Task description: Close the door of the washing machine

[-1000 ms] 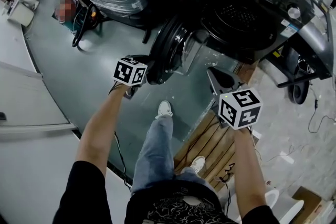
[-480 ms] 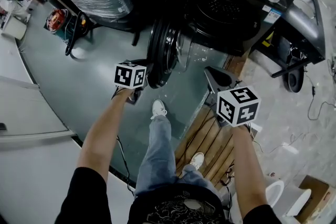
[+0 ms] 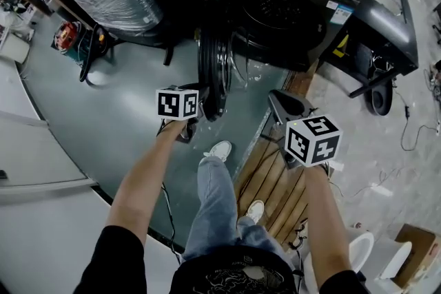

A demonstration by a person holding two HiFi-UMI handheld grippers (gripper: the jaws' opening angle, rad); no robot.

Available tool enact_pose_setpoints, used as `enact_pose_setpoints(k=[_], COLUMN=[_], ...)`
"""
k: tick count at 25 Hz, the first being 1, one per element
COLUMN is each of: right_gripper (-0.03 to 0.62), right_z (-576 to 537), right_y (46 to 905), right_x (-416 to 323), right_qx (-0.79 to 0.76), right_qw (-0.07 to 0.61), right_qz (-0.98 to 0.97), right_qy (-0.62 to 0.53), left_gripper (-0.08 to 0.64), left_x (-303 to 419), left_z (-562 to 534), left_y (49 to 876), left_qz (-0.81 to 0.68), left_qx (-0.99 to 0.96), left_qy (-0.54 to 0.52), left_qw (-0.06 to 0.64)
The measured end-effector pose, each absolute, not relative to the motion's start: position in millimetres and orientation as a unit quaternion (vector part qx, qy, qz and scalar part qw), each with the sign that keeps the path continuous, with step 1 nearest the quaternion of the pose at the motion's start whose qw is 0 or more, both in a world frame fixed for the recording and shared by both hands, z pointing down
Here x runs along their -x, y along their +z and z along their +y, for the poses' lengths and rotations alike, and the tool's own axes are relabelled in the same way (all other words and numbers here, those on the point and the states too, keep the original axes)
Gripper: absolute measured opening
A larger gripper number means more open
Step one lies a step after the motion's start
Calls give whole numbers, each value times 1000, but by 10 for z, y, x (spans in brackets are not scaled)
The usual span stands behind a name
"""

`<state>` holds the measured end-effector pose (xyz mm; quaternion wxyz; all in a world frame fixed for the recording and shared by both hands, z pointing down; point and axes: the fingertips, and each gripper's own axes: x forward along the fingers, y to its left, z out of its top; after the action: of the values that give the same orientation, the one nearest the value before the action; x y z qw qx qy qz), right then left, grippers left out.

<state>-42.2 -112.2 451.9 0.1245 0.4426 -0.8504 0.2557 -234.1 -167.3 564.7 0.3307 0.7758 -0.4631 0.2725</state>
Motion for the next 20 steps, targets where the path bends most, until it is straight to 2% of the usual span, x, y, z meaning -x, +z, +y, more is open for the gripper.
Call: enact_pose_setpoints(k=[20], right_gripper=[23], right_z=[-1238], right_y=[4566], right_x=[-188], right_qx=[-481], right_qw=[105], right_qz=[-829], right_qy=[264], left_gripper=[160], left_x=[1237], left_z=[-1771], left_y=[5691], left_qz=[-464], left_qx=[-761], left_qy=[215], left_qw=[398])
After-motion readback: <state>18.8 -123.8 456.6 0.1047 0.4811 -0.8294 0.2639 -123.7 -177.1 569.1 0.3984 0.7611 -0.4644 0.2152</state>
